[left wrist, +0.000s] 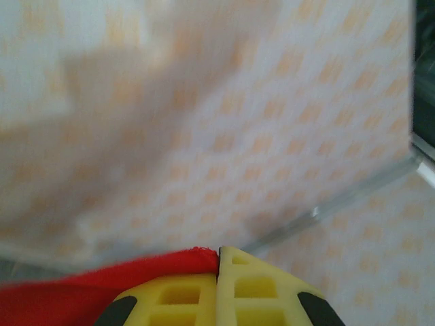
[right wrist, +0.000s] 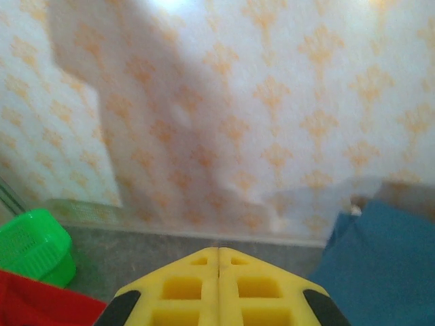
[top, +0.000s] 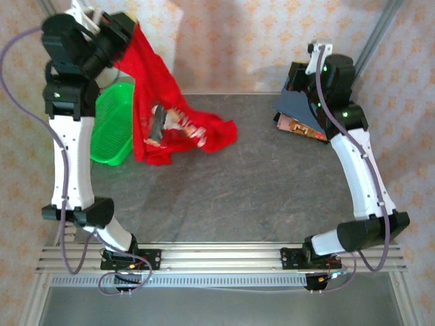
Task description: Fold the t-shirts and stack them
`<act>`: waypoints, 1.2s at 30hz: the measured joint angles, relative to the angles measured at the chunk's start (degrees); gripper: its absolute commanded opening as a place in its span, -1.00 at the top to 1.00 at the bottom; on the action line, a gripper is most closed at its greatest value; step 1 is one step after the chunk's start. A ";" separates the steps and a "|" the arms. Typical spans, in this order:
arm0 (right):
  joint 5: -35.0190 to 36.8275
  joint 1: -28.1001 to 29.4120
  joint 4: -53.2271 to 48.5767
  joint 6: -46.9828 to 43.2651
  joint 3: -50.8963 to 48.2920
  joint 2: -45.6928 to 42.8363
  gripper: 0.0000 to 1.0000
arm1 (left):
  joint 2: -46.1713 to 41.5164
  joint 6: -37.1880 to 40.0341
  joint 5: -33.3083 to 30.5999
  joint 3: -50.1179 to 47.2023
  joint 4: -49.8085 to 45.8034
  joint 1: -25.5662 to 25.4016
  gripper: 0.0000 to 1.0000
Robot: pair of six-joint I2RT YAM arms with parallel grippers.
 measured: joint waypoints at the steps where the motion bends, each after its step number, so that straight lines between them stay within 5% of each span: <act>1: 0.15 -0.76 0.35 1.09 -4.17 -1.88 1.00 | -2.97 0.28 0.02 -6.75 0.76 -3.04 1.00; 5: 0.24 -4.31 0.68 6.16 -18.40 -6.73 0.98 | -11.32 -1.16 0.20 -33.86 6.71 -14.80 1.00; 8: -3.82 -5.07 1.62 11.58 -25.42 -7.04 0.49 | -12.72 -3.06 -0.46 -48.92 8.81 -18.69 1.00; 11: -11.26 -4.94 4.92 17.84 -31.98 -6.80 0.22 | -12.72 -4.13 -1.81 -56.43 8.66 -20.20 1.00; 20: -26.88 -4.46 15.76 33.38 -39.95 -3.02 -0.32 | -7.65 -6.34 -3.08 -53.24 15.96 -27.96 1.00; 27: -38.23 -1.31 37.86 50.42 -47.08 -3.23 -0.48 | 4.00 -5.95 -4.61 -41.81 18.58 -31.01 1.00; 33: -40.15 -3.48 38.77 53.24 -48.59 -6.32 -0.48 | 13.29 -7.43 -4.72 -31.10 22.29 -33.57 1.00; 34: -40.04 -5.18 38.32 53.33 -48.72 -7.93 -0.49 | 15.63 -7.48 -4.72 -28.02 22.18 -34.34 0.91; 36: -39.98 -9.14 35.89 52.06 -48.22 -11.63 -0.49 | 19.69 -7.52 -3.98 -23.37 22.45 -36.02 0.12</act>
